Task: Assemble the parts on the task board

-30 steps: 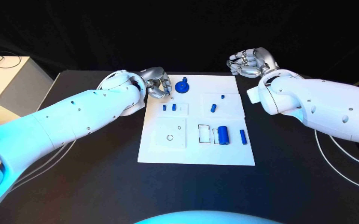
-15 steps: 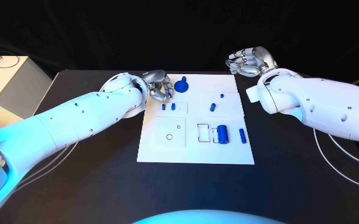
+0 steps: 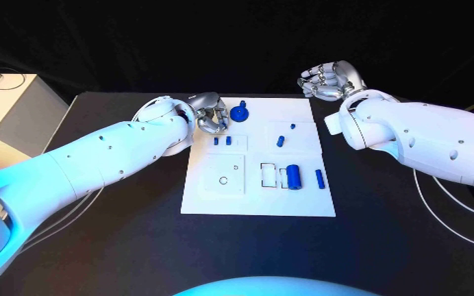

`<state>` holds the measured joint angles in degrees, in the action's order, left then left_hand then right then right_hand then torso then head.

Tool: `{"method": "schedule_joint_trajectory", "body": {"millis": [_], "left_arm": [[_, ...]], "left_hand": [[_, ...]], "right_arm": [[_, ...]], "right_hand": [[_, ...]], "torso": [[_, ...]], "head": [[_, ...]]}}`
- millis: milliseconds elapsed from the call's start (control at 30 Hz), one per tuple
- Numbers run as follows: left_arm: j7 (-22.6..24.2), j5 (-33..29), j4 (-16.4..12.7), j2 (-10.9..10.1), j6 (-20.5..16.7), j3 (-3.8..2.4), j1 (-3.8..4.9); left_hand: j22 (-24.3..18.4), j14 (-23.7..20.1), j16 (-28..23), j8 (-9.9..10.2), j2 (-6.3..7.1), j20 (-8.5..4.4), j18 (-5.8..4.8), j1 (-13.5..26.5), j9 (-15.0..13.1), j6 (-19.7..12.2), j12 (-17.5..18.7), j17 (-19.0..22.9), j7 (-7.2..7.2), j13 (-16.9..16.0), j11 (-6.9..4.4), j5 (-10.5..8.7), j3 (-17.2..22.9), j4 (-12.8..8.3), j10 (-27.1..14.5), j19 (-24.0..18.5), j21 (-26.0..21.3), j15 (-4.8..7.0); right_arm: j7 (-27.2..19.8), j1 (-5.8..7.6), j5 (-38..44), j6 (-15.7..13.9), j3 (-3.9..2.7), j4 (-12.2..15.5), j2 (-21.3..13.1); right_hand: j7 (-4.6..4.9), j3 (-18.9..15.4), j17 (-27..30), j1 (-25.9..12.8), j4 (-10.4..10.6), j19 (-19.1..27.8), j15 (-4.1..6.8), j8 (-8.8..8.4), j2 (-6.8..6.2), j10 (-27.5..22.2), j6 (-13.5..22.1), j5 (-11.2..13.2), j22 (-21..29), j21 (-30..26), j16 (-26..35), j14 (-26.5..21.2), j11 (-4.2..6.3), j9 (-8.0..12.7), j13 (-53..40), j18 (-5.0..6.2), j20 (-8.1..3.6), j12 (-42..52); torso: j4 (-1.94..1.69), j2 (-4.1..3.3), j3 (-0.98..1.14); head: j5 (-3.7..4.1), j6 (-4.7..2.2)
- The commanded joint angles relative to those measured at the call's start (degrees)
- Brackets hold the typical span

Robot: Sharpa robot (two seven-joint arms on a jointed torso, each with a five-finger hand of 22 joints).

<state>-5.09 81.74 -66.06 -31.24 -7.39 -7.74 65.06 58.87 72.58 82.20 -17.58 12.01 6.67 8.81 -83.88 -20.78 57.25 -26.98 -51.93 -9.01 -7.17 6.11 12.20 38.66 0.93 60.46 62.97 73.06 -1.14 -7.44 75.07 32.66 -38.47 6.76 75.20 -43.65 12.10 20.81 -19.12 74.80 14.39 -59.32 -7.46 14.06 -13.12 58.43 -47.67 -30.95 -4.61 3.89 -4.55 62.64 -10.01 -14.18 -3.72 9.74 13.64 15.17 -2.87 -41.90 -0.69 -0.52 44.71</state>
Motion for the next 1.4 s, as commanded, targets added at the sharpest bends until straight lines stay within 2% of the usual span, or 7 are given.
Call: {"method": "schedule_joint_trajectory", "body": {"millis": [33, 433, 1400], "left_arm": [[0.15, -0.04, -0.09, 0.2, 1.11, 0.13, -0.05], [0.07, -0.05, -0.16, 0.31, 1.43, 0.51, -0.05], [-0.08, 0.51, -1.01, 0.27, 0.28, 0.56, -0.05]], "left_hand": [[0.05, 0.09, -0.1, 0.29, -0.33, 0.06, -0.99, 0.25, -0.1, 0.36, -0.14, -0.05, 0.16, -0.1, -1.21, 0.12, -0.06, -0.24, 1.4, -0.06, 0.1, 0.06], [0.09, 0.06, -0.12, 0.32, -0.37, 0.06, -1.0, 0.26, -0.1, 0.43, -0.04, 0.03, 0.17, -0.11, -1.22, 0.12, -0.03, -0.26, 1.5, -0.05, 0.11, 0.06], [0.67, 0.7, 0.21, 0.46, -0.25, -0.03, -1.13, 0.53, -0.23, 1.35, 0.31, -1.11, 0.39, -0.52, -1.49, 0.05, -0.37, -0.55, 2.71, 0.38, 0.47, 0.24]], "right_arm": [[-0.73, -0.01, 0.56, 0.72, -0.02, 0.1, -0.02], [-0.74, -0.01, 0.56, 0.74, -0.02, 0.08, -0.04], [-0.75, -0.01, 0.56, 0.79, -0.02, -0.08, -0.01]], "right_hand": [[1.67, 0.13, 0.06, 0.23, -0.19, 0.41, 0.04, -0.33, -0.19, -0.04, 0.11, -0.33, 0.06, 0.08, 0.21, -0.31, 0.03, 0.07, 0.05, 0.8, 0.08, -0.27], [1.67, 0.13, 0.06, 0.23, -0.19, 0.41, 0.04, -0.33, -0.19, -0.04, 0.11, -0.33, 0.06, 0.08, 0.21, -0.31, 0.03, 0.07, 0.05, 0.8, 0.08, -0.27], [1.67, 0.13, 0.06, 0.23, -0.19, 0.41, 0.04, -0.33, -0.19, -0.04, 0.11, -0.33, 0.06, 0.08, 0.21, -0.31, 0.03, 0.07, 0.05, 0.8, 0.08, -0.27]], "torso": [[0.0, 0.02, -0.03], [0.0, -0.01, -0.01], [-0.01, 0.0, -0.06]], "head": [[-0.01, 0.05], [0.1, 0.16], [0.24, 0.31]]}}
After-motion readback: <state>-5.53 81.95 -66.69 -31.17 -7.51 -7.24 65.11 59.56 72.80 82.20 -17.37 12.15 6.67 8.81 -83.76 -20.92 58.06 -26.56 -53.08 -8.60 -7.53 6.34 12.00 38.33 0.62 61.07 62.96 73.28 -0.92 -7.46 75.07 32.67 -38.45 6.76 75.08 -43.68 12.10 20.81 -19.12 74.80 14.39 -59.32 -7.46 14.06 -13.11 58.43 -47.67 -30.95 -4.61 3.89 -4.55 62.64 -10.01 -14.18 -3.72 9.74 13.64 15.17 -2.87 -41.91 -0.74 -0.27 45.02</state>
